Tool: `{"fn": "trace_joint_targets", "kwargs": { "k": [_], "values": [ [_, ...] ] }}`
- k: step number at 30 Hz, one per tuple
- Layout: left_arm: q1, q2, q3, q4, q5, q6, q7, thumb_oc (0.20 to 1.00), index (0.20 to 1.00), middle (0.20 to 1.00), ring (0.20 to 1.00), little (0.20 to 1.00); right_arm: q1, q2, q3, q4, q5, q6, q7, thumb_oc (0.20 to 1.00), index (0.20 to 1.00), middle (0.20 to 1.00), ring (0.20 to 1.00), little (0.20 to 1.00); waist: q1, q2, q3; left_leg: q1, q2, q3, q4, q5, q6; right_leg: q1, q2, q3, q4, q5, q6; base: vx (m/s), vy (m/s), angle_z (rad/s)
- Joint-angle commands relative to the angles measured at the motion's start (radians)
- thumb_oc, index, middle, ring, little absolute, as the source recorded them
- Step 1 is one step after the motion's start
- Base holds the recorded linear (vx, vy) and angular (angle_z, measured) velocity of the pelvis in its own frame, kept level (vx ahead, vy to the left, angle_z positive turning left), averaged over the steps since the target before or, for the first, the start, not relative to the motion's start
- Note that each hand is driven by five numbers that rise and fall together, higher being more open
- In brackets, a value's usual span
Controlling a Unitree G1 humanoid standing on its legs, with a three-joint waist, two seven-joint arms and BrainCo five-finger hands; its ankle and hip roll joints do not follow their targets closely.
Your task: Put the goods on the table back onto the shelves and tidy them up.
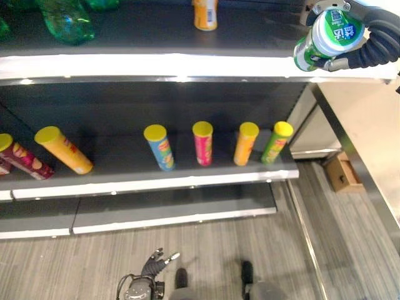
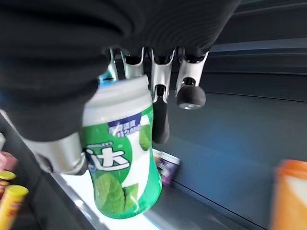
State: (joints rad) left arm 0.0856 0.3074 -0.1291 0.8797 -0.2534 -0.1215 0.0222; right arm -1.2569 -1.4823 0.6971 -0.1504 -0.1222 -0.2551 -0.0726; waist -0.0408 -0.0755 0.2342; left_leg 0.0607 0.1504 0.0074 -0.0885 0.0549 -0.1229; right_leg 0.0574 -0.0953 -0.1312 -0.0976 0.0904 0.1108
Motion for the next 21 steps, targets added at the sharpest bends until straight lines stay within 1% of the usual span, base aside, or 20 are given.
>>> {"fn": "trace_joint_targets", "kwargs": {
  "k": [1, 2, 4, 5, 8, 9, 12, 13, 17, 21],
  "values": [
    [0.006, 0.081, -0.009, 0.021, 0.007, -0.024, -0.001, 1.0, 1.0, 1.0, 1.0, 1.0, -0.127, 0.022, 0.08, 0.041, 0.092, -0.001, 0.002, 0.2, 0.2, 0.2, 0.2, 0.2, 0.027, -0.055, -0.057, 0.008, 0.016, 0.006, 0.12, -0.148, -0.022, 0.014, -0.074, -0.017, 0.085, -0.139, 0.063, 0.0, 0.0, 0.0],
    [0.012, 0.082, -0.01, 0.032, -0.003, -0.024, 0.001, 1.0, 1.0, 1.0, 1.0, 1.0, -0.166, 0.066, 0.111, 0.059, 0.141, -0.008, 0.016, 0.2, 0.2, 0.2, 0.2, 0.2, 0.038, -0.055, -0.062, 0.012, 0.016, 0.005, 0.115, -0.146, -0.024, 0.024, -0.076, -0.026, 0.082, -0.14, 0.062, 0.02, -0.031, 0.05],
    [0.015, 0.085, -0.005, 0.039, -0.01, -0.026, 0.002, 1.0, 1.0, 1.0, 1.0, 1.0, -0.224, 0.094, 0.165, 0.098, 0.166, -0.008, 0.025, 0.2, 0.2, 0.2, 0.2, 0.2, 0.045, -0.055, -0.064, 0.016, 0.017, 0.005, 0.111, -0.144, -0.025, 0.032, -0.077, -0.032, 0.079, -0.14, 0.062, 0.03, -0.036, 0.06],
    [0.02, 0.087, -0.003, 0.052, -0.017, -0.026, 0.001, 1.0, 1.0, 1.0, 1.0, 1.0, -0.246, 0.125, 0.181, 0.122, 0.203, -0.012, 0.041, 0.2, 0.2, 0.2, 0.2, 0.2, 0.055, -0.055, -0.066, 0.02, 0.016, 0.004, 0.106, -0.143, -0.025, 0.037, -0.077, -0.037, 0.076, -0.14, 0.061, 0.03, -0.033, 0.04],
    [0.022, 0.085, -0.002, 0.057, -0.019, -0.026, 0.001, 1.0, 1.0, 1.0, 1.0, 1.0, -0.264, 0.139, 0.199, 0.139, 0.226, -0.013, 0.051, 0.2, 0.2, 0.2, 0.2, 0.2, 0.057, -0.052, -0.067, 0.021, 0.015, 0.002, 0.103, -0.142, -0.025, 0.04, -0.077, -0.04, 0.075, -0.14, 0.061, 0.01, -0.013, 0.08],
    [0.027, 0.091, -0.004, 0.069, -0.022, -0.025, -0.003, 1.0, 1.0, 1.0, 1.0, 1.0, -0.281, 0.166, 0.211, 0.156, 0.269, -0.014, 0.077, 0.2, 0.2, 0.2, 0.2, 0.2, 0.067, -0.053, -0.07, 0.021, 0.014, -0.001, 0.101, -0.14, -0.026, 0.043, -0.08, -0.047, 0.074, -0.14, 0.062, 0.01, -0.013, 0.12],
    [0.034, 0.098, -0.003, 0.085, -0.025, -0.027, -0.007, 1.0, 1.0, 1.0, 1.0, 1.0, -0.345, 0.216, 0.265, 0.216, 0.332, -0.012, 0.11, 0.2, 0.2, 0.2, 0.2, 0.2, 0.08, -0.053, -0.074, 0.021, 0.01, -0.008, 0.099, -0.14, -0.027, 0.048, -0.086, -0.056, 0.073, -0.139, 0.063, 0.01, -0.025, 0.09],
    [0.034, 0.097, -0.002, 0.085, -0.025, -0.027, -0.007, 1.0, 1.0, 1.0, 1.0, 1.0, -0.349, 0.217, 0.269, 0.218, 0.333, -0.012, 0.11, 0.2, 0.2, 0.2, 0.2, 0.2, 0.079, -0.052, -0.074, 0.021, 0.01, -0.008, 0.099, -0.14, -0.027, 0.049, -0.086, -0.056, 0.073, -0.139, 0.063, 0.01, -0.014, 0.07],
    [0.032, 0.103, -0.008, 0.098, -0.032, -0.026, -0.012, 1.0, 1.0, 1.0, 1.0, 1.0, -0.399, 0.268, 0.314, 0.323, 0.37, 0.003, 0.131, 0.2, 0.2, 0.2, 0.2, 0.2, 0.093, -0.053, -0.079, 0.022, 0.006, -0.016, 0.094, -0.138, -0.027, 0.058, -0.089, -0.066, 0.07, -0.139, 0.063, 0.01, -0.014, 0.08],
    [0.01, 0.11, -0.018, 0.118, -0.04, -0.029, -0.008, 1.0, 1.0, 1.0, 1.0, 1.0, -0.433, 0.335, 0.347, 0.455, 0.359, 0.025, 0.141, 0.2, 0.2, 0.2, 0.2, 0.2, 0.108, -0.059, -0.084, 0.021, 0.005, -0.024, 0.087, -0.134, -0.029, 0.064, -0.092, -0.082, 0.069, -0.139, 0.064, 0.0, -0.021, 0.11]
  ]
}}
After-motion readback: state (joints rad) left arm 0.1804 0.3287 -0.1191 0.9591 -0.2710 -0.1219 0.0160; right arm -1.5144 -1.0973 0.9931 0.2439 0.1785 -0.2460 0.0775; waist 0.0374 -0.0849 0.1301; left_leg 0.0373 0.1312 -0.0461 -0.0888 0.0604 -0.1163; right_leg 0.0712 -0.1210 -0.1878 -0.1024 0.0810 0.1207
